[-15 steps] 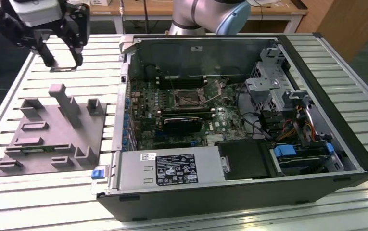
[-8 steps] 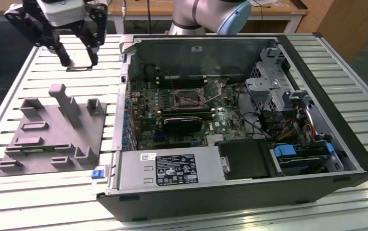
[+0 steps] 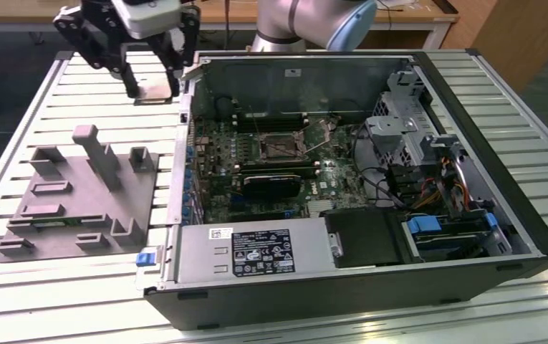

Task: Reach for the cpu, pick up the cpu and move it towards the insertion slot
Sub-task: 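Pick up the cpu and move it towards the insertion slot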

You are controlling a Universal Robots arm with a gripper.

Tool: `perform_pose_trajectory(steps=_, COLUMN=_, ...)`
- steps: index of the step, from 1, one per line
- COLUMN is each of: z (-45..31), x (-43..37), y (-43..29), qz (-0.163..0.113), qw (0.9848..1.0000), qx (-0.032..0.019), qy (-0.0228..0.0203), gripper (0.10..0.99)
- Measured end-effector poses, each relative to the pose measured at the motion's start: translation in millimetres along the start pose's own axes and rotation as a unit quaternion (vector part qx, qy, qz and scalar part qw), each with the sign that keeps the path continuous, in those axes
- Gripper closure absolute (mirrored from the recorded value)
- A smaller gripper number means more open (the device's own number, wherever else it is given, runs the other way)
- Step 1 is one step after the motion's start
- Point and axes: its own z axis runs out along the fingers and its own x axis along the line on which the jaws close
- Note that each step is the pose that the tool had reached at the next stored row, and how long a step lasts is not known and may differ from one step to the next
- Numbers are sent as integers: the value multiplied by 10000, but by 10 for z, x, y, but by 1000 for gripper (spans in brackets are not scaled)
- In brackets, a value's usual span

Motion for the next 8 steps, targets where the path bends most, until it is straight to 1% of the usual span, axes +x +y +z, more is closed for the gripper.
perform_pose_trajectory(steps=8, z=12, x=-366, y=10, qz=0, qw=10000, qx=0, qy=6, gripper=549)
